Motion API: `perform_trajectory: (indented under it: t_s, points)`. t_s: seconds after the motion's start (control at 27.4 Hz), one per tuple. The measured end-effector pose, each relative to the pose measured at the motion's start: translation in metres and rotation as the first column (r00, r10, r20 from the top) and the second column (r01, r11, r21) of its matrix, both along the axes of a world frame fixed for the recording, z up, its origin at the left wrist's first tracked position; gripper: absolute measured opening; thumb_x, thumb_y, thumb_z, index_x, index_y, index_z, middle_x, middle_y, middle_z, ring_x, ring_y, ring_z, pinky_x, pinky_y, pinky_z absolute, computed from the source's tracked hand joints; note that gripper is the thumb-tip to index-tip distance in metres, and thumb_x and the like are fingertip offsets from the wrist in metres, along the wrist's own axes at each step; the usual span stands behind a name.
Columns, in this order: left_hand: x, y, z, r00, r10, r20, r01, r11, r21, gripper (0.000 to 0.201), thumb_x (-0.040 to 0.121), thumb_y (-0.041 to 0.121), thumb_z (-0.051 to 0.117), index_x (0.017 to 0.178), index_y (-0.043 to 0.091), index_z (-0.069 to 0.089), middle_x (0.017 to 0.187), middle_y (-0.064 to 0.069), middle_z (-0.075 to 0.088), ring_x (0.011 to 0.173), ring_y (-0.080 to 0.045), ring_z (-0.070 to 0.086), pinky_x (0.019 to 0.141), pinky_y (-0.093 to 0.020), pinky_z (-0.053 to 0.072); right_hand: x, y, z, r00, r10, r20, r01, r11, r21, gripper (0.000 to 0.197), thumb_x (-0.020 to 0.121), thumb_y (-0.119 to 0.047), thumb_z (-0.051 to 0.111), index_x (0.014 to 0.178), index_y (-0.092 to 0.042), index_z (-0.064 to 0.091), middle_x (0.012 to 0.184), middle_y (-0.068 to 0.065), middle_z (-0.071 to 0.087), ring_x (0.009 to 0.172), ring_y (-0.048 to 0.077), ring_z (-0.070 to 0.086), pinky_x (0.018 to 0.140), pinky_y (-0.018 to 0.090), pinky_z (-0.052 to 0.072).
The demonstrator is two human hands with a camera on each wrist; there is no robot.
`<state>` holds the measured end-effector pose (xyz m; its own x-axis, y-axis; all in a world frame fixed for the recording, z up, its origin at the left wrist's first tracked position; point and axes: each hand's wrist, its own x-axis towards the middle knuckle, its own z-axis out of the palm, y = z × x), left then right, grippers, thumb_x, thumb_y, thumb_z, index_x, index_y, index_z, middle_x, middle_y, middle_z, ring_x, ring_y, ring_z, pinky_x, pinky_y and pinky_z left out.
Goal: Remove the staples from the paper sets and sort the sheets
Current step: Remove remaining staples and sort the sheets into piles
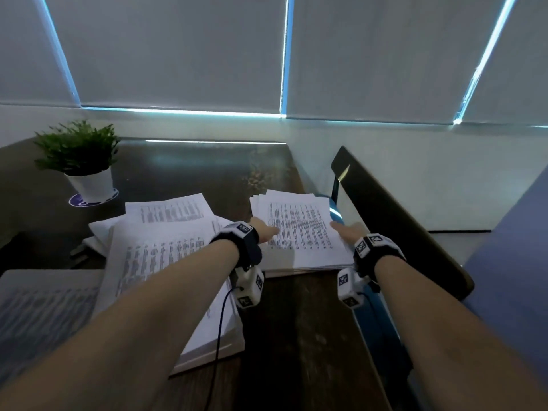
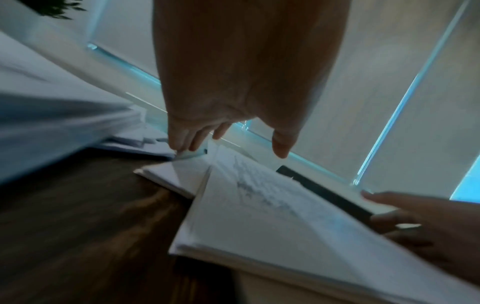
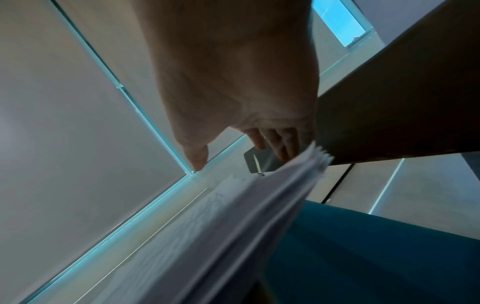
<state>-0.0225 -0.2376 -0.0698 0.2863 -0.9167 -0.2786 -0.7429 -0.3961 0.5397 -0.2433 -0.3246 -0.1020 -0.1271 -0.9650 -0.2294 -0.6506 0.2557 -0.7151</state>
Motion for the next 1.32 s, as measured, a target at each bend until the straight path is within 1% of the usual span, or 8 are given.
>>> perform_trajectory:
  t_s: [0.18,0.44,0.51,0.62,0.69,0.91,1.13,1.32]
  points:
    - [-0.005,-0.045,-0.026,0.991,-0.030,0.132,0.019,0.996,0.082,0.047,0.102,0.039,0.035,0.116,0.002,0.060,0.119,-0.013,0.059,0.114,-0.030,0.053,0.087,-0.032,0.039,0.002,-0.041,-0.027,0.983,0.175,0.052,-0.181,0.964,0.194,0.068,0.087,-0.069,0.051,0.124,-0.013,0.060,0.116,0.005,0.066,0.103,0.025,0.065,0.088,0.038,0.052]
    - [-0.017,-0.046,-0.032,0.992,-0.071,0.100,0.067,0.997,0.038,0.038,0.103,0.014,0.036,0.135,-0.003,0.045,0.141,-0.015,0.045,0.130,-0.029,0.044,0.104,-0.032,0.034,-0.007,-0.048,-0.018,0.931,0.299,0.211,-0.313,0.949,0.035,0.028,0.088,-0.007,0.066,0.114,-0.005,0.059,0.117,0.016,0.067,0.107,0.034,0.065,0.100,0.051,0.050]
    - [-0.003,-0.036,-0.027,0.977,0.113,-0.181,-0.119,0.993,-0.022,0.057,0.097,0.033,0.052,0.137,-0.006,0.040,0.139,-0.018,0.046,0.124,-0.032,0.049,0.098,-0.035,0.041,-0.011,-0.025,-0.002,0.874,0.301,0.382,-0.267,0.953,-0.141,0.030,0.091,0.003,0.061,0.118,-0.009,0.054,0.121,0.018,0.065,0.109,0.035,0.064,0.099,0.052,0.050]
    - [0.013,-0.024,0.001,0.702,0.085,-0.707,-0.350,0.906,-0.239,0.104,0.059,0.059,0.081,0.134,-0.004,0.046,0.130,-0.013,0.056,0.117,-0.034,0.056,0.094,-0.037,0.047,-0.025,0.018,0.036,0.658,0.404,0.636,-0.322,0.914,-0.248,0.044,0.093,0.000,0.059,0.134,-0.005,0.045,0.126,0.023,0.062,0.110,0.036,0.065,0.092,0.049,0.055]
    - [0.010,-0.003,0.033,0.614,-0.062,-0.787,-0.439,0.801,-0.406,0.075,0.065,0.042,0.081,0.124,0.004,0.055,0.117,-0.012,0.066,0.107,-0.030,0.063,0.094,-0.044,0.050,-0.027,0.045,0.065,0.568,0.514,0.643,-0.399,0.855,-0.330,0.045,0.091,0.000,0.060,0.134,-0.004,0.047,0.126,0.022,0.063,0.114,0.037,0.064,0.091,0.048,0.056]
    - [-0.027,0.061,0.117,0.724,-0.341,-0.600,-0.371,0.540,-0.755,0.023,0.083,0.023,0.056,0.106,0.026,0.055,0.104,-0.006,0.068,0.093,-0.022,0.067,0.078,-0.036,0.056,-0.014,0.099,0.123,0.687,0.425,0.589,-0.076,0.848,-0.524,0.032,0.089,-0.007,0.068,0.120,-0.009,0.064,0.111,0.010,0.071,0.105,0.027,0.068,0.095,0.050,0.054]
    - [-0.043,0.122,0.051,0.790,-0.217,-0.574,-0.301,0.677,-0.671,0.028,0.089,0.025,0.055,0.112,0.010,0.050,0.106,-0.009,0.062,0.097,-0.029,0.064,0.079,-0.040,0.055,-0.020,0.178,0.073,0.650,0.380,0.658,-0.157,0.914,-0.373,0.031,0.082,-0.004,0.074,0.111,-0.011,0.065,0.104,0.003,0.072,0.113,0.029,0.065,0.086,0.032,0.057]
    - [-0.068,0.128,0.105,0.757,-0.301,-0.581,-0.404,0.483,-0.777,0.015,0.092,0.013,0.050,0.107,0.013,0.051,0.091,-0.001,0.060,0.075,-0.014,0.059,0.063,-0.024,0.050,-0.020,0.198,0.127,0.630,0.323,0.706,0.095,0.871,-0.483,0.016,0.086,-0.023,0.074,0.097,-0.019,0.062,0.097,0.005,0.071,0.089,0.021,0.070,0.081,0.036,0.059]
